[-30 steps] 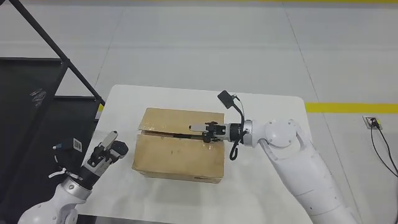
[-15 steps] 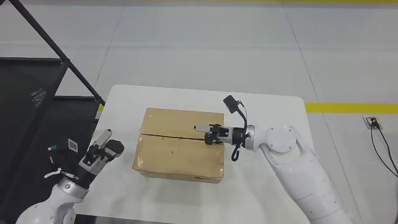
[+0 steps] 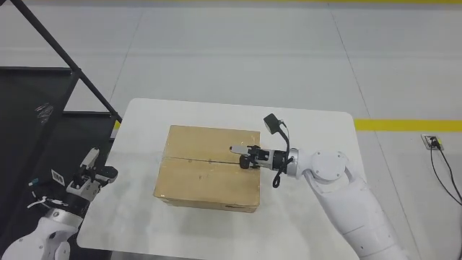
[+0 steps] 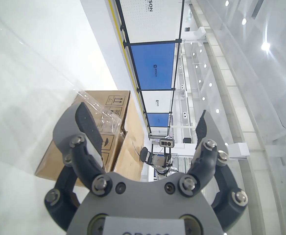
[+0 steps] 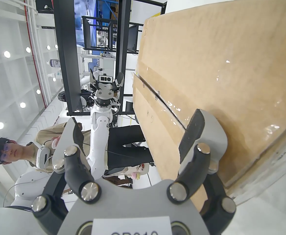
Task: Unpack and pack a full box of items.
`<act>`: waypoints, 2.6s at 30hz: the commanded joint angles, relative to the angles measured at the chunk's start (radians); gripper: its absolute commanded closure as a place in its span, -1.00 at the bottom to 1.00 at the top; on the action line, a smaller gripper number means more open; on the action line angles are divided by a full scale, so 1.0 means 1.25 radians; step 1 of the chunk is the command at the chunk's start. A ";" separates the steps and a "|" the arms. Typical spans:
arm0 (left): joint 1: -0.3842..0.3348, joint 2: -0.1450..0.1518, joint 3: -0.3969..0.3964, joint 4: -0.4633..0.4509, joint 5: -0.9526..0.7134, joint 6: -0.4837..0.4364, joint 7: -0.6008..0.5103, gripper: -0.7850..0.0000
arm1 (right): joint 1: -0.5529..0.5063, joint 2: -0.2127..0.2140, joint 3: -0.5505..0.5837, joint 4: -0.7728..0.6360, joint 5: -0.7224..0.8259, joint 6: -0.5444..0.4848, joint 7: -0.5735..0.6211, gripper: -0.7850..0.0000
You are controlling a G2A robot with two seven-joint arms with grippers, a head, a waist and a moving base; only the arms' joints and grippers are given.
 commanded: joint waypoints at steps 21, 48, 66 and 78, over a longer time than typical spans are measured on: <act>-0.188 -0.018 0.179 0.280 0.043 0.083 0.046 -1.00 | 0.000 0.000 0.000 0.000 0.000 0.000 0.000 -1.00; -0.376 -0.050 0.223 0.436 -0.139 -0.020 0.054 -1.00 | 0.000 0.000 0.000 0.000 0.000 0.000 0.000 -1.00; -0.209 -0.047 0.155 0.104 -0.055 -0.062 0.172 -1.00 | 0.000 0.000 0.000 0.000 0.000 0.000 0.000 -1.00; -0.171 -0.052 0.145 0.003 -0.040 -0.061 0.200 -1.00 | 0.000 0.000 0.000 0.000 0.000 0.000 0.000 -1.00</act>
